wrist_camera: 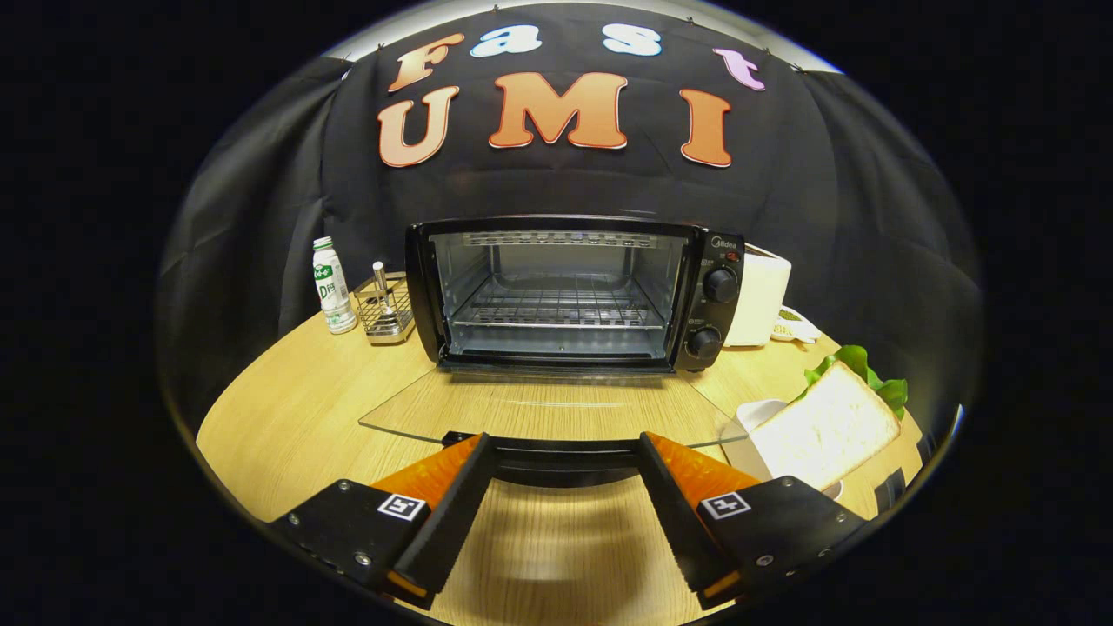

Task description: Open the toaster oven, put the food inside, and close the toaster oven door.

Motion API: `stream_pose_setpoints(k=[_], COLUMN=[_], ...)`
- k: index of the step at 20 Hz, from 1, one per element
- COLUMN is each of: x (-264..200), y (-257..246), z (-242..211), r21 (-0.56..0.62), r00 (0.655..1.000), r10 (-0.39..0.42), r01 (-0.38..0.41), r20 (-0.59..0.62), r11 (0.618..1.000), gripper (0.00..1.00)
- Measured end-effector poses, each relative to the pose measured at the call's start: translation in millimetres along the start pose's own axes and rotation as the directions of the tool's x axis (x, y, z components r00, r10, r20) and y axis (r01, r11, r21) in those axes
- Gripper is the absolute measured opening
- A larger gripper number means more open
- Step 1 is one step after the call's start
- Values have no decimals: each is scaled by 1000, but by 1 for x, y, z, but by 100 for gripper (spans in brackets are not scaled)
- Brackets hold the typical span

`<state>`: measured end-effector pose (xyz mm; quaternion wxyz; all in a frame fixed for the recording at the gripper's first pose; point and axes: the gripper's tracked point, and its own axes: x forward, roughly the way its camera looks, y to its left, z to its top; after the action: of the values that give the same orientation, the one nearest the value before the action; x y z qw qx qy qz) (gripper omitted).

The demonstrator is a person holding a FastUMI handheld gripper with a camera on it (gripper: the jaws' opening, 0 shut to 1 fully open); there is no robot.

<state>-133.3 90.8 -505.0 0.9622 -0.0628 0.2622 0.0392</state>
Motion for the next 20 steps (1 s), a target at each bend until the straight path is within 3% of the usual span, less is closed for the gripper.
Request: stream_pose_setpoints(k=[3, 12, 16, 20], x=[8, 10, -2, -15], y=[2, -5, -24, -51], z=[-24, -36, 0, 52], r21=[2, 0, 84, 45], r00=[999, 997, 999, 999], r10=[1, 3, 19, 40], r01=[-1, -3, -17, -40], r20=[-55, -76, -30, 7], r11=[1000, 1000, 996, 998], gripper=[99, 100, 100, 99])
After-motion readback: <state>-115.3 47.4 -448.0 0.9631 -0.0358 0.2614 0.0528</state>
